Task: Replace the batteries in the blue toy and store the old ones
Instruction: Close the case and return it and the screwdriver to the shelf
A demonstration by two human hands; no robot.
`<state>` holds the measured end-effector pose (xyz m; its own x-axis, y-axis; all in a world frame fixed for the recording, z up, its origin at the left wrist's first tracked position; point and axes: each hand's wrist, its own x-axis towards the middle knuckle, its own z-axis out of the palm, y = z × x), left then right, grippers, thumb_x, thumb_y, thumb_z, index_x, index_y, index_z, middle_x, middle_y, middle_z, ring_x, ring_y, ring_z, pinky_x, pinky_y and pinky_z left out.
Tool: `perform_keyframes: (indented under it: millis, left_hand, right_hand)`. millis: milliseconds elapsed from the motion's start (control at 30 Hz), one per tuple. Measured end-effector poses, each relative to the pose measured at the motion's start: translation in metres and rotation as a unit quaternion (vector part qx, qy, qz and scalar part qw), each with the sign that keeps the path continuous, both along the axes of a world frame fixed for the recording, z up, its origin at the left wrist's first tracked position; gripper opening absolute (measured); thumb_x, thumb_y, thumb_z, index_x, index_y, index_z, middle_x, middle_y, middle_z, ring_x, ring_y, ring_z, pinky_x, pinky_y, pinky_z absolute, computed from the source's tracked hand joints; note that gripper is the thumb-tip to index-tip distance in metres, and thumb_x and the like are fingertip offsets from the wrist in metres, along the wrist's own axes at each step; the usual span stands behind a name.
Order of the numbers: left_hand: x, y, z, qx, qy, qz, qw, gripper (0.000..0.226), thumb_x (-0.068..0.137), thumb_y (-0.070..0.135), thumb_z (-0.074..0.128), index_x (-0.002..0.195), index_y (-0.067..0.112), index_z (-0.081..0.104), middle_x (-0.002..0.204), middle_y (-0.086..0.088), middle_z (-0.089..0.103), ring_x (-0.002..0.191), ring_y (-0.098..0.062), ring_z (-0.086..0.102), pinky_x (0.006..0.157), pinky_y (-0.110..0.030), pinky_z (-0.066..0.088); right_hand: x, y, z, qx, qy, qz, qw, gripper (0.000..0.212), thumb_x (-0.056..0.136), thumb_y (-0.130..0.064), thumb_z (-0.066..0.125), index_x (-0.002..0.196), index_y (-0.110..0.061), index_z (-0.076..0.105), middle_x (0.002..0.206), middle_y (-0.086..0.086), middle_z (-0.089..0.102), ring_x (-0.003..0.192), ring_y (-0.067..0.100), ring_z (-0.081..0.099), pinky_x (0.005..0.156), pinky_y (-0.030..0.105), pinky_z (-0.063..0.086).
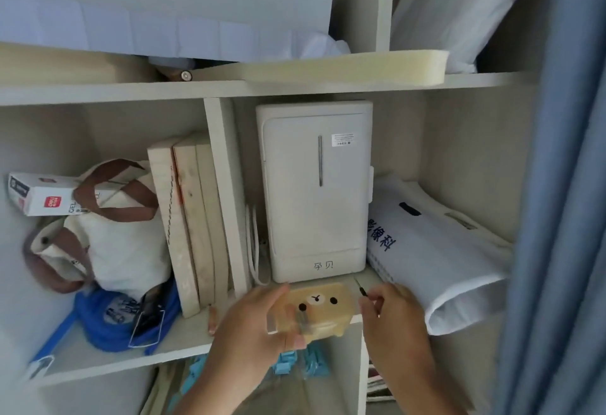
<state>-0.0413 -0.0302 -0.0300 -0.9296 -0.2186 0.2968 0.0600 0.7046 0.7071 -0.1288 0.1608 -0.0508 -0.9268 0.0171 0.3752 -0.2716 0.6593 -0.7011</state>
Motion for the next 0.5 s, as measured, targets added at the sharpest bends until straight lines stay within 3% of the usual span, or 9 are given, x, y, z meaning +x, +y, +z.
perform_keyframes:
  millis: [67, 133, 300, 500]
  left_hand:
    - [-0.002, 0.003, 0.001, 0.045, -0.026, 0.006, 0.999, 0.089, 0.065, 0.02, 0.091, 0.141, 0.037, 0.047, 0.12, 0.034, 0.045, 0.118, -0.007, 0.054, 0.068, -0.033, 0.063]
    - [-0.002, 0.008, 0.004, 0.071, -0.051, 0.02, 0.996, 0.089, 0.069, 0.012, 0.088, 0.144, 0.032, 0.045, 0.131, 0.023, 0.047, 0.119, -0.009, 0.053, 0.055, -0.031, 0.063]
    - [-0.013, 0.02, 0.008, 0.085, -0.094, 0.051, 0.991, 0.085, 0.077, 0.009, 0.081, 0.149, 0.029, 0.039, 0.142, 0.019, 0.039, 0.094, -0.003, 0.06, 0.057, -0.03, 0.063]
    - [-0.029, 0.021, 0.002, 0.097, -0.139, 0.09, 0.981, 0.086, 0.08, 0.004, 0.076, 0.15, 0.033, 0.036, 0.152, 0.007, 0.037, 0.11, -0.027, 0.063, 0.054, -0.036, 0.063]
  right_hand:
    - [-0.01, -0.001, -0.002, 0.042, 0.003, -0.007, 0.999, 0.008, 0.091, -0.021, 0.061, 0.086, -0.017, 0.065, 0.085, -0.004, 0.057, 0.077, 0.014, 0.049, 0.071, 0.027, 0.039]
    - [-0.018, -0.002, -0.002, 0.078, 0.007, -0.005, 0.997, 0.011, 0.09, -0.023, 0.061, 0.083, -0.017, 0.065, 0.086, -0.002, 0.061, 0.075, 0.014, 0.047, 0.068, 0.027, 0.036]
    - [-0.036, -0.003, 0.0, 0.156, 0.018, 0.006, 0.988, 0.013, 0.087, -0.028, 0.062, 0.082, -0.017, 0.068, 0.089, 0.002, 0.066, 0.083, 0.021, 0.064, 0.074, 0.032, 0.051]
    - [-0.042, 0.007, 0.001, 0.197, 0.002, 0.055, 0.979, 0.022, 0.094, -0.037, 0.054, 0.096, -0.019, 0.067, 0.103, 0.0, 0.066, 0.098, 0.018, 0.063, 0.085, 0.029, 0.05]
